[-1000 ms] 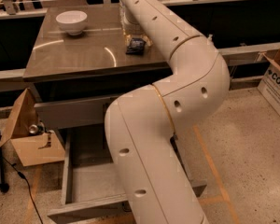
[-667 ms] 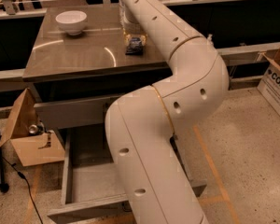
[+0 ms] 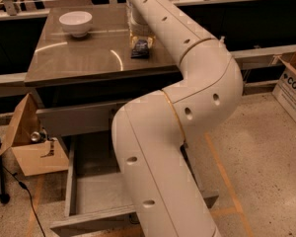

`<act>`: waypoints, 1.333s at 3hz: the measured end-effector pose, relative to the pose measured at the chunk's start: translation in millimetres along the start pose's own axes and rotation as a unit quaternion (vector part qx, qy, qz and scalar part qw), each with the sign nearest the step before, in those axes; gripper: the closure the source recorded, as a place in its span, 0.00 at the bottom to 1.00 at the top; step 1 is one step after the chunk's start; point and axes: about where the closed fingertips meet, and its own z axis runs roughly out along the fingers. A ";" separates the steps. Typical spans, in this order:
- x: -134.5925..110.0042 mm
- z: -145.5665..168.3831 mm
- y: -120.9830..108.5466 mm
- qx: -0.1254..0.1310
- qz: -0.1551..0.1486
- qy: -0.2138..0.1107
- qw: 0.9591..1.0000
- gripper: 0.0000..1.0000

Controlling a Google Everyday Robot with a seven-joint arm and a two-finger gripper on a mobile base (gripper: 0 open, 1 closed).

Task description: Place rxbar blueberry into middle drawer

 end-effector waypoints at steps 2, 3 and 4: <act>-7.1 -38.4 26.2 -0.085 -0.078 -0.031 0.993 1.00; -6.8 -36.1 24.3 -0.081 -0.078 -0.030 0.993 1.00; -6.3 -53.8 25.7 -0.074 -0.088 -0.038 0.993 1.00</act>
Offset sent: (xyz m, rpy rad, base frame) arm -0.0023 0.0031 0.0143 0.0378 -0.0279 0.0598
